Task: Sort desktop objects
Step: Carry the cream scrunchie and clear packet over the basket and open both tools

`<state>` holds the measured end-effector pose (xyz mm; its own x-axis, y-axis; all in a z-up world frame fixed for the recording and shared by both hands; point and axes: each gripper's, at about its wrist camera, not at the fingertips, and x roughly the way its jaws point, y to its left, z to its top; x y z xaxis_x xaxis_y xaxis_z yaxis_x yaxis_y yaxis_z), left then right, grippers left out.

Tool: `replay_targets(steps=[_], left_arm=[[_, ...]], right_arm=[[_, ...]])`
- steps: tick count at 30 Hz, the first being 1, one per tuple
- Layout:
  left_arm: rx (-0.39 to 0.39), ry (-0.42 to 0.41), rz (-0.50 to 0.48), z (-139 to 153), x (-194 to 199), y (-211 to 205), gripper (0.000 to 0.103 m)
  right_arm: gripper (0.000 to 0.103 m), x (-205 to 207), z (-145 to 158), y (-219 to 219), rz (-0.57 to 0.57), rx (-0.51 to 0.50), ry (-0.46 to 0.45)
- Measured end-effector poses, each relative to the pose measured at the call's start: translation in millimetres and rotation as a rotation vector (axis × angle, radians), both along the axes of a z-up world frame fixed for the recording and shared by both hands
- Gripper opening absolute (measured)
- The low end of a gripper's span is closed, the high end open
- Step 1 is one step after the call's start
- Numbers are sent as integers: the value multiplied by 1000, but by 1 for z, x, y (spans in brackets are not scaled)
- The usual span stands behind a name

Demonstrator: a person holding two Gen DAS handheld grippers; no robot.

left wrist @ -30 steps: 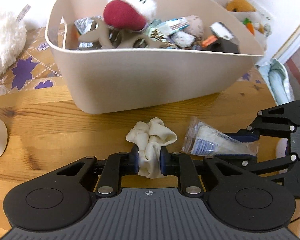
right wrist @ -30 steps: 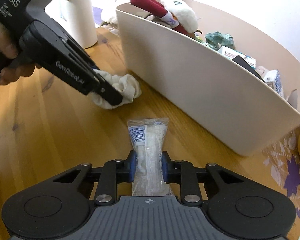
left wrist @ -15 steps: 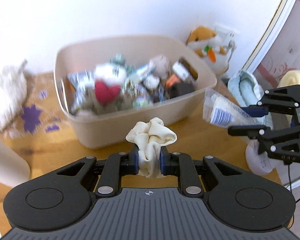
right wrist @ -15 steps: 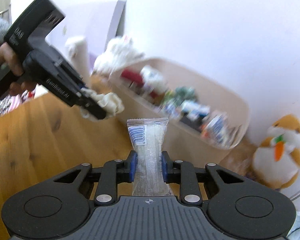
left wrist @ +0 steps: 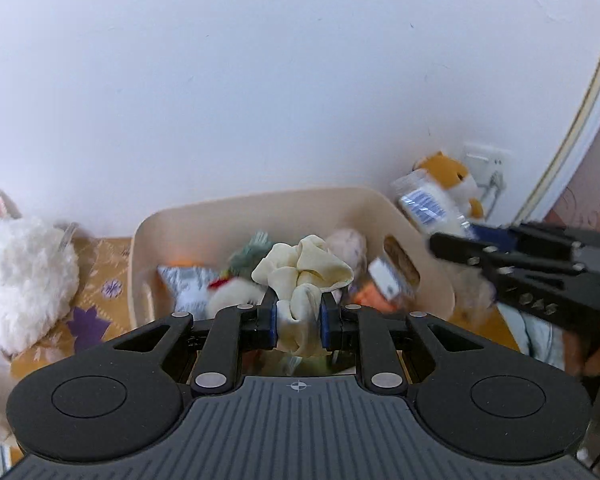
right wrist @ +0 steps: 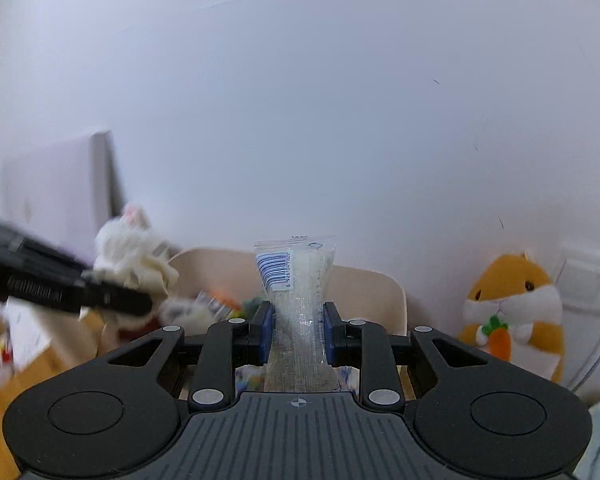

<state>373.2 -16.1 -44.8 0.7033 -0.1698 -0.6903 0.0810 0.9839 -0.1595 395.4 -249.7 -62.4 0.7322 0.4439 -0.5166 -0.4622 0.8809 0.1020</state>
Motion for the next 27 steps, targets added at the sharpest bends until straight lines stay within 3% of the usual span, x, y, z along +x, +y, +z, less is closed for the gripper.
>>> replay_targets(steps=[7,15,18,19,20,23,27], left_arm=[[29,66,61,-20,35,-21,19],[57,141,96,-44,67,-24,20],[69,153,107,-48,71,-23,30],[68,152,107,-49,70,-23,43],[66,153,103,-49,69,-23,58],[112,121,126,-44,59,-25,76],[110,119,128,-35,51,-21,82]], right_arm=[[23,35,-30,17,-100,-27,57],[24,53,-58,29,-93,-128,132],[25,57,-65,33,-68,-163,142],[25,58,-66,34,-69,-171,146],[35,59,-68,34,-77,-181,153],[55,56,-66,32,-76,-178,162],[88,43,-57,23,-124,-207,136]])
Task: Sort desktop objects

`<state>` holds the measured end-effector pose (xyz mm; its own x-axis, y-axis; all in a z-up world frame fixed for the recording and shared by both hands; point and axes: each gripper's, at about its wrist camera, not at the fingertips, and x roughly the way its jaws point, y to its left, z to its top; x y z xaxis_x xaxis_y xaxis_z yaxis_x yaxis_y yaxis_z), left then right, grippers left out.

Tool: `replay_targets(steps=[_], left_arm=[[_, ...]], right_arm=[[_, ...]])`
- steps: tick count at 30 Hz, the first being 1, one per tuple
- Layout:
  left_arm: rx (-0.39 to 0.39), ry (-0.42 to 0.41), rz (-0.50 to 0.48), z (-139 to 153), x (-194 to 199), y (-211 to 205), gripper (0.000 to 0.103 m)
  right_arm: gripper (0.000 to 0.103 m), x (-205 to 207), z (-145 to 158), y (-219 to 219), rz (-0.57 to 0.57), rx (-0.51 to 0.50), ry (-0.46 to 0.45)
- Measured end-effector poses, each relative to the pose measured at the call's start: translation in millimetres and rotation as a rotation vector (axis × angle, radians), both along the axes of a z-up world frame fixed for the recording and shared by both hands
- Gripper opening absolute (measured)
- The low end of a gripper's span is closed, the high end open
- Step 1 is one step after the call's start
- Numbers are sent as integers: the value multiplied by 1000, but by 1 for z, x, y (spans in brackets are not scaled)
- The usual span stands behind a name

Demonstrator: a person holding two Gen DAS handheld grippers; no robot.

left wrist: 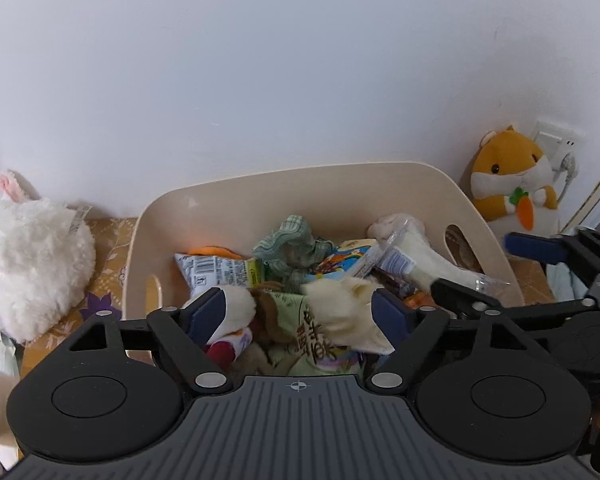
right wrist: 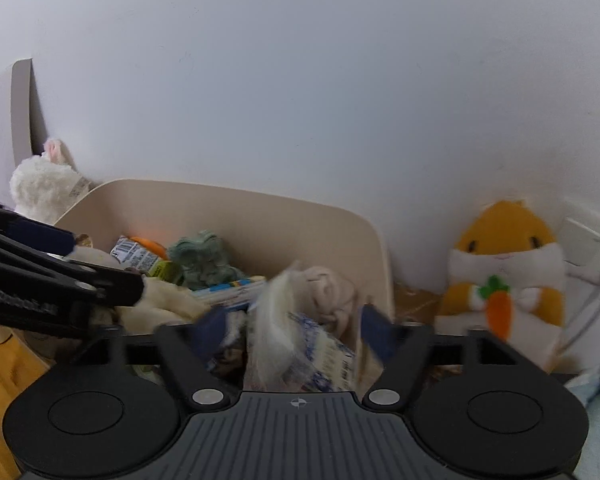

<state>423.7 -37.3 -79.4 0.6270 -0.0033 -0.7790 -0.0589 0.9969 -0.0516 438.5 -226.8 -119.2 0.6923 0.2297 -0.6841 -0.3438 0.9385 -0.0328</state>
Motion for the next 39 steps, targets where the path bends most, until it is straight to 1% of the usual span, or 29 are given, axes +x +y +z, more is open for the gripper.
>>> replay_targets(steps=[2,5,8,10,12,15,18,20,24,32,35,37,39], left_arm=[[-14,7,3,6,-8,4,82],[-15,25,-8,12,-20,7,82],[-24,39,-11,22,-37,11,82],[-51,45,2,30,-54,19,82],[-59,56,8,36,-69,23,82],[-60,50,11,47,-93,28,82],[-46,40,-13,59,-120,32,82],[-31,36,-32,65,-135,33,82],[-3,11,-60,81,-170,35,82],[-32,11,-50,104,-238,42,82],[12,27,-42,111,-263,42,82],[34,16,-36,117,-278,43,82],[7,18,-44,122,-294,46,82]], right_arm=[[97,-8,8,-5,-19,16,4],[103,-23,23,-7,-35,5,21],[103,-37,36,-6,-54,-3,64],[103,-45,41,-3,-61,27,95],[103,-58,49,-3,-71,54,109],[103,-78,57,3,-85,31,123],[103,-103,69,7,-102,17,148],[103,-122,78,10,-113,24,153],[103,-159,98,13,-132,33,133],[103,-218,120,9,-207,59,143],[103,-243,127,7,-212,64,154],[103,-260,132,6,-209,57,158],[103,-277,137,6,-206,57,155]])
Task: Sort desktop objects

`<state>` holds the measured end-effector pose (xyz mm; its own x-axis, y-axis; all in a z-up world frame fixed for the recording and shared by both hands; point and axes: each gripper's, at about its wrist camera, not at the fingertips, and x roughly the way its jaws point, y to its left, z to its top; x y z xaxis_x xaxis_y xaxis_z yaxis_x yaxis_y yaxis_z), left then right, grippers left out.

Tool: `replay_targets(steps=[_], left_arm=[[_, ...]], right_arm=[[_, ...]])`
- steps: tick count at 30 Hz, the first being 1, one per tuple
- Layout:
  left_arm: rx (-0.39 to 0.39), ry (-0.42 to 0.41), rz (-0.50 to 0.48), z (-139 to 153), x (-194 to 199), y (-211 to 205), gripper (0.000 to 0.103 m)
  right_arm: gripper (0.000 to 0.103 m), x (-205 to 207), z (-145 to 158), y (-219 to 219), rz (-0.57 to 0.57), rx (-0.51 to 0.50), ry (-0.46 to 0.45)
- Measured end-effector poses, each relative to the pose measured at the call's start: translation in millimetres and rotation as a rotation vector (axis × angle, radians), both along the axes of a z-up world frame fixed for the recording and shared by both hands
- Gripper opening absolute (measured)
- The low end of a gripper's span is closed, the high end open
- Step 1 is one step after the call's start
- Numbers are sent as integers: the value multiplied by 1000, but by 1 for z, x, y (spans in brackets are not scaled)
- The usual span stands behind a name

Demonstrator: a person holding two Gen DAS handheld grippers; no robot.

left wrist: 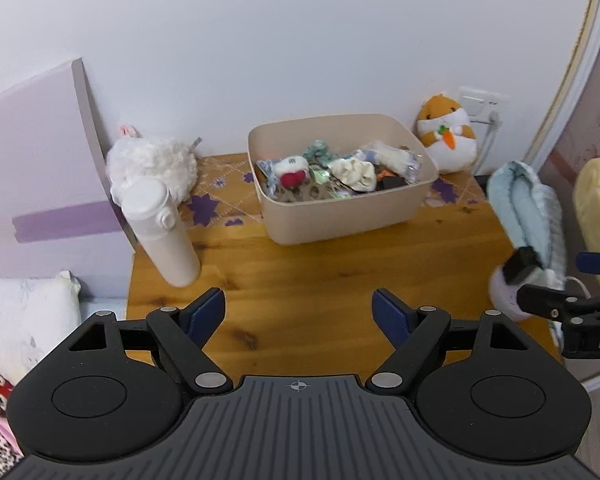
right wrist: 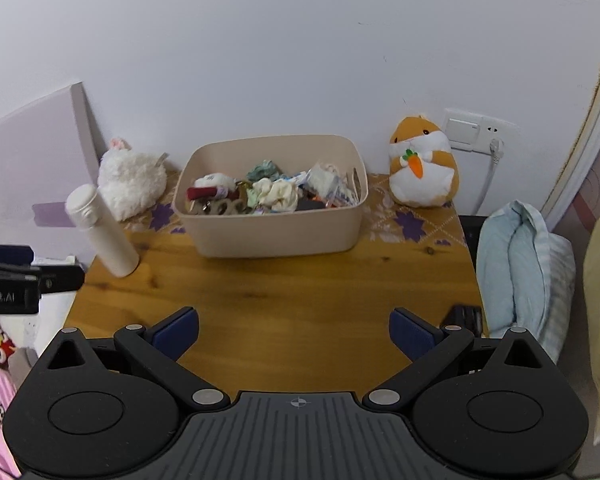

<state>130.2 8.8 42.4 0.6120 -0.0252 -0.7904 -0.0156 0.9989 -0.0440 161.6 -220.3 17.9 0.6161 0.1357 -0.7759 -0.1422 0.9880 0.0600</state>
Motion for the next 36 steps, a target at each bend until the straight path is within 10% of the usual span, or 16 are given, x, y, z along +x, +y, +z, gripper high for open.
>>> replay_targets(steps=[16,36], left_arm=[[-12,12,-70,20,-99,5,84],[-18,26,-102,20,-132,2,84]], right_arm=[[102,-98,19,13,55,-40,-19],[102,-148,13,-10,-20,-19,-13]])
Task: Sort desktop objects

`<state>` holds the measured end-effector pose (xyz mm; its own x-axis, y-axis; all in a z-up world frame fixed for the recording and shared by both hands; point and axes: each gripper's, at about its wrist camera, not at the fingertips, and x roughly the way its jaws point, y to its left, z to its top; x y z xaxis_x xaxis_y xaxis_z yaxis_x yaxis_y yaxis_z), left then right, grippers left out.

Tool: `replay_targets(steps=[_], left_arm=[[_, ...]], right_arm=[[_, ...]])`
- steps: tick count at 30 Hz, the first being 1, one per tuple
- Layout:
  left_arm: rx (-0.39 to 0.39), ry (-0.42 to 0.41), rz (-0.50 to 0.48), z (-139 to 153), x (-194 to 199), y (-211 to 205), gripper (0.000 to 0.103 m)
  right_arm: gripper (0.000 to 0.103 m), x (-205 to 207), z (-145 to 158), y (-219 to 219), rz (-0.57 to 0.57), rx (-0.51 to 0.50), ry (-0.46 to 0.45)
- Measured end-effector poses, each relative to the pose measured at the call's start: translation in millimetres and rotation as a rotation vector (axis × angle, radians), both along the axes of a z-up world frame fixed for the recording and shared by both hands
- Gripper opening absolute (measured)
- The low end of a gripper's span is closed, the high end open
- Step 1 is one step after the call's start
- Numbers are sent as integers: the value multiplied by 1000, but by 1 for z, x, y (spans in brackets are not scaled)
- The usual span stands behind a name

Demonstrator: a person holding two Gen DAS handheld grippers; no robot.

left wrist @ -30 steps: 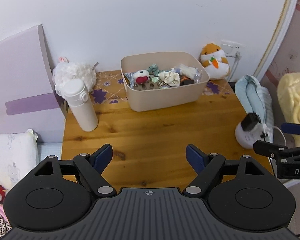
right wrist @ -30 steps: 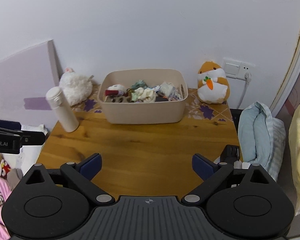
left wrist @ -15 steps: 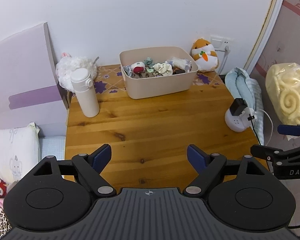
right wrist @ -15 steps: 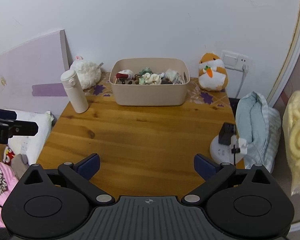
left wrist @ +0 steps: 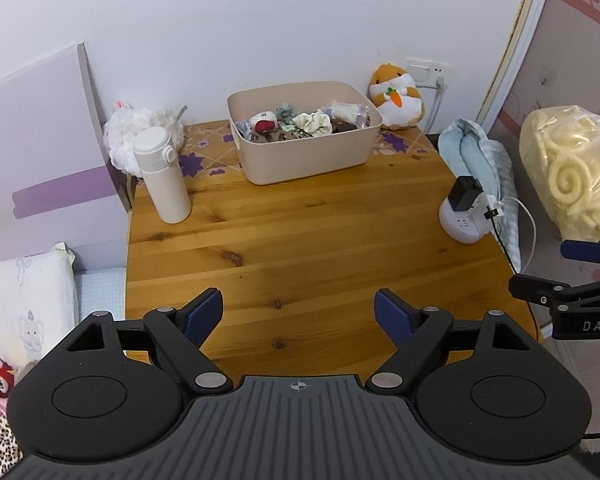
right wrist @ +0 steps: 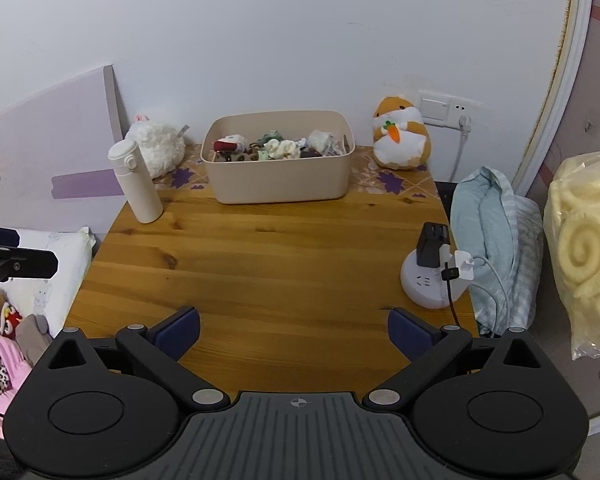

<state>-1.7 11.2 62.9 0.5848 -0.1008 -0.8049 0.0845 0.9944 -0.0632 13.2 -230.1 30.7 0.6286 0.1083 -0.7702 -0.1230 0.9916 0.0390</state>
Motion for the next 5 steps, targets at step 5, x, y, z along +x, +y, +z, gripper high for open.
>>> replay_targets(steps=[5], left_arm=[[-54,1,12,-1,-3,6,84]], right_arm=[[102,0,-4,-5,-15,-1,3]])
